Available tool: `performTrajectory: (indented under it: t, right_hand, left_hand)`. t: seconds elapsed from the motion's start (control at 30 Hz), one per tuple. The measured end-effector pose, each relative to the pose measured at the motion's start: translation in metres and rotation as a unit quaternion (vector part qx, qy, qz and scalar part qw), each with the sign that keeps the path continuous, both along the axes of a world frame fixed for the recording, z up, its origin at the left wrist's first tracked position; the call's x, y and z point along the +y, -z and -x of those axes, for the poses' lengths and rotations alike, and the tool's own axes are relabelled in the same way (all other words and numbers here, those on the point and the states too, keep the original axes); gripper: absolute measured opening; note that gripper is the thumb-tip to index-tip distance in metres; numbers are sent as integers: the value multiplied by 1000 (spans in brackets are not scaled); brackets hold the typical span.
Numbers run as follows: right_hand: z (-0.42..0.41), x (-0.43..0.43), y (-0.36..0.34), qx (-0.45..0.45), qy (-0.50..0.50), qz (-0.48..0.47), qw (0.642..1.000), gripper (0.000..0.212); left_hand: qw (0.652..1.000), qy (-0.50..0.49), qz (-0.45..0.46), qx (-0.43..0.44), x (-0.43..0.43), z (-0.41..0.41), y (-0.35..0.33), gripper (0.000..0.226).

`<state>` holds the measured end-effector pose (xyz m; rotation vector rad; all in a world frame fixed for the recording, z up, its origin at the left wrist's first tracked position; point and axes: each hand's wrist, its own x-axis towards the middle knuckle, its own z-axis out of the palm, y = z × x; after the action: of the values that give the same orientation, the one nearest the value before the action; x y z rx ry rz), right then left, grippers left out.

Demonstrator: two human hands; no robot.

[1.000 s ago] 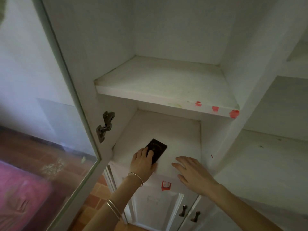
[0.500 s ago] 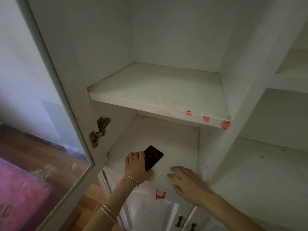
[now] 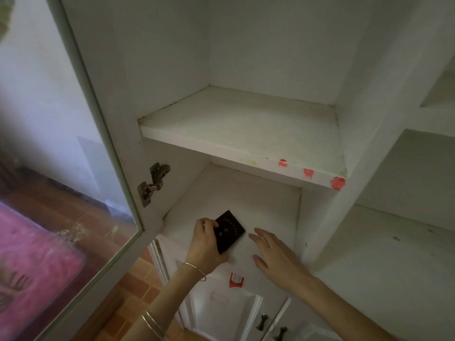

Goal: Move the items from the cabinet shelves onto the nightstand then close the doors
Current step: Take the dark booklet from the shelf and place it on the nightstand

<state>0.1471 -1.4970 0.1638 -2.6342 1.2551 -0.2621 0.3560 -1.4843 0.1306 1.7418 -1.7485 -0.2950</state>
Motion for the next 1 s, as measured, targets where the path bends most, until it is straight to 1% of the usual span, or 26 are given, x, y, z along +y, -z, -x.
performTrajectory:
  t: [0.1, 0.17, 0.23, 0.3, 0.4, 0.47, 0.57, 0.67, 0.73, 0.83, 1.0]
  right_hand:
    - [-9, -3, -4, -41, 21, -34, 998, 56]
    - [-16, -4, -6, -68, 24, -79, 994, 59]
    - [-23, -3, -6, -118, 29, -147, 982, 58]
    - [-29, 0, -9, -175, 30, -214, 961, 47]
    - [-36, 5, -8, -237, 23, -281, 930, 26]
    - [-40, 9, -7, -258, 10, -315, 913, 22]
    - [-52, 18, -2, -238, -29, -330, 913, 19]
    - [-71, 34, 4, -215, -89, -344, 910, 16]
    - [-89, 49, 9, -194, -137, -347, 907, 19]
    - [-118, 75, 13, -156, -208, -359, 897, 22]
    - [-169, 133, 18, -111, -317, -362, 870, 12]
  left_hand:
    - [998, 21, 51, 25, 24, 4, -3, 70]
    - [996, 30, 77, 45, 41, 5, -3, 68]
    - [994, 22, 86, 57, 56, 5, -3, 64]
    - [994, 9, 82, 71, 71, 6, -2, 63]
    - [993, -13, 46, 109, 96, 5, 5, 65]
    - [988, -39, 20, 145, 116, 5, 9, 67]
    - [978, -109, -12, 180, 148, 5, 12, 65]
    - [961, -178, -47, 204, 178, 3, 18, 56]
    - [956, -208, -64, 196, 200, 0, 22, 47]
    - [944, -267, -84, 176, 237, -8, 26, 43]
    - [900, -381, -62, 204, 310, -27, 28, 38]
